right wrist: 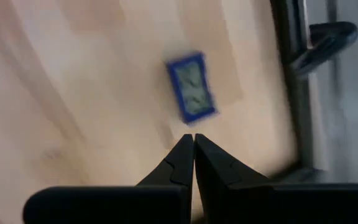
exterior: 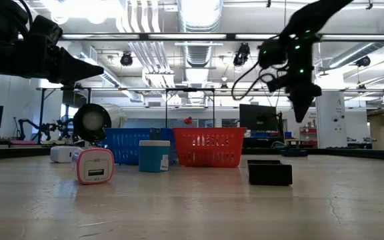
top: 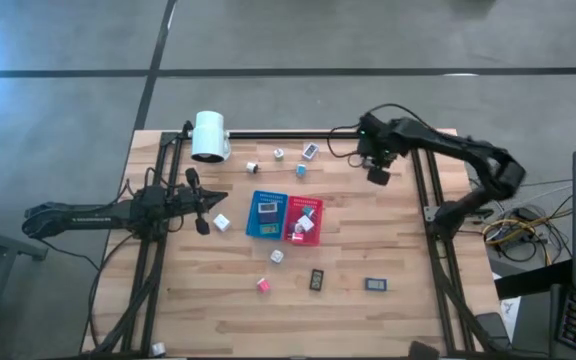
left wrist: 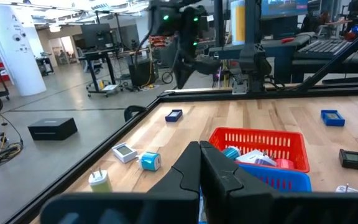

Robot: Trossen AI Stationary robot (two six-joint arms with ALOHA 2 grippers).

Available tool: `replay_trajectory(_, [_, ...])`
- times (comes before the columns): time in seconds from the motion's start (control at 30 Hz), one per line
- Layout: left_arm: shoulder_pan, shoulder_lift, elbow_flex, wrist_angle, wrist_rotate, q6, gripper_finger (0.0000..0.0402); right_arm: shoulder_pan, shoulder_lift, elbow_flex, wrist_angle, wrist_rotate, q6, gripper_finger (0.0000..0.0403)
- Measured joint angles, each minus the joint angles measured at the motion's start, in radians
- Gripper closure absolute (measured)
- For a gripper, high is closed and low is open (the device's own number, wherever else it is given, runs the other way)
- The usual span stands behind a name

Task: Pick & Place Office items
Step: Put the dark blue digital clock into the blue bin

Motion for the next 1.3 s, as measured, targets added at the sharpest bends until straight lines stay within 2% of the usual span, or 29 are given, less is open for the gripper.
replay_trajectory(0.13, [0.000, 0.000, 0.000, -0.013, 0.000, 0.000, 0.0399, -0.001, 0.134, 0.119, -0.102, 0.016, -0.086, 0.0364])
replay_trajectory(0.27, [0.000, 0.000, 0.000, -0.044, 0.000, -0.001, 0.0399, -0.002, 0.218, 0.169, -0.103, -0.064, -0.157, 0.0317])
replay_trajectory(0.6, [0.000, 0.000, 0.000, -0.050, 0.000, -0.043, 0.0399, -0.073, 0.310, 0.165, -0.047, -0.129, -0.206, 0.0195])
replay_trajectory(0.77, [0.000, 0.001, 0.000, -0.049, 0.001, -0.046, 0.0399, -0.131, 0.322, 0.142, -0.017, -0.135, -0.232, 0.0150])
replay_trajectory(0.9, [0.000, 0.001, 0.000, -0.049, 0.004, -0.051, 0.0399, -0.165, 0.319, 0.107, 0.055, -0.137, -0.254, 0.0132])
replay_trajectory(1.07, [0.000, 0.001, 0.000, -0.049, 0.003, -0.053, 0.0399, -0.185, 0.317, 0.052, 0.114, -0.180, -0.288, 0.0130])
replay_trajectory(1.3, [0.000, 0.000, 0.000, -0.040, 0.003, -0.053, 0.0399, -0.184, 0.313, -0.015, 0.185, -0.100, -0.291, 0.0136])
